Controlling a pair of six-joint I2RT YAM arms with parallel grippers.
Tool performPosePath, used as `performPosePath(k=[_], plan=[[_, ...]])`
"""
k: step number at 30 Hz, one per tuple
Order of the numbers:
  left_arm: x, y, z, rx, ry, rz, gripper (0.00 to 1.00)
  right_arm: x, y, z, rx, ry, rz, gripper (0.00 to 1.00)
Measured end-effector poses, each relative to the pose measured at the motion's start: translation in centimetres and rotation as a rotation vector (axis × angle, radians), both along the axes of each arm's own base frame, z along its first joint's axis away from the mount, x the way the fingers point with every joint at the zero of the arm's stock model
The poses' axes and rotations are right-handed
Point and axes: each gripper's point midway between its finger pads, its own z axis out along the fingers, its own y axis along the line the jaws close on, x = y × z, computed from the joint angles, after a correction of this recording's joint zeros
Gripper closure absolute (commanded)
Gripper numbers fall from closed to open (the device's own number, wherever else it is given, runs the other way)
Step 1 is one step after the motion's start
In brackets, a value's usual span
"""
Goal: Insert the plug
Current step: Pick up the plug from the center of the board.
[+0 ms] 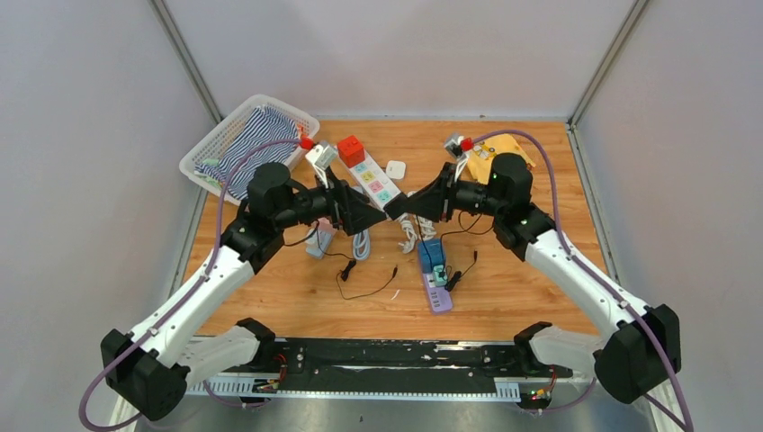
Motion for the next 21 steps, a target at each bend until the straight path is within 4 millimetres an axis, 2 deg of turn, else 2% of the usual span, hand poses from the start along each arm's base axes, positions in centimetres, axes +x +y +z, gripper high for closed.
performPosePath(k=[3,8,11,14,17,20,21], plan=[[0.8,1.2,-0.1,0.04,-0.033,0.089,0.0,2.7,-1.6,0.7,-0.05,-0.049,-0.119,1.0],[2.4,3.7,-1.6,0.179,-0.066,0.238,0.0,6.9,-3.5,1.3,-0.175,-0.156,-0.269,1.0],[2.8,5.8,-2.8,0.28,-0.089,0.324,0.0,10.9,-5.0,1.7,-0.314,-0.255,-0.397,1.0],[3.0,8.3,-3.6,0.374,-0.115,0.417,0.0,14.9,-7.4,2.5,-0.469,-0.355,-0.538,1.0],[2.8,10.2,-4.0,0.429,-0.143,0.482,0.0,18.4,-10.8,4.0,-0.624,-0.446,-0.684,1.0],[2.5,11.6,-5.0,0.47,-0.153,0.528,0.0,21.2,-14.5,7.0,-0.74,-0.522,-0.82,1.0],[2.5,12.0,-5.4,0.482,-0.155,0.541,0.0,21.7,-15.2,8.0,-0.753,-0.542,-0.849,1.0]])
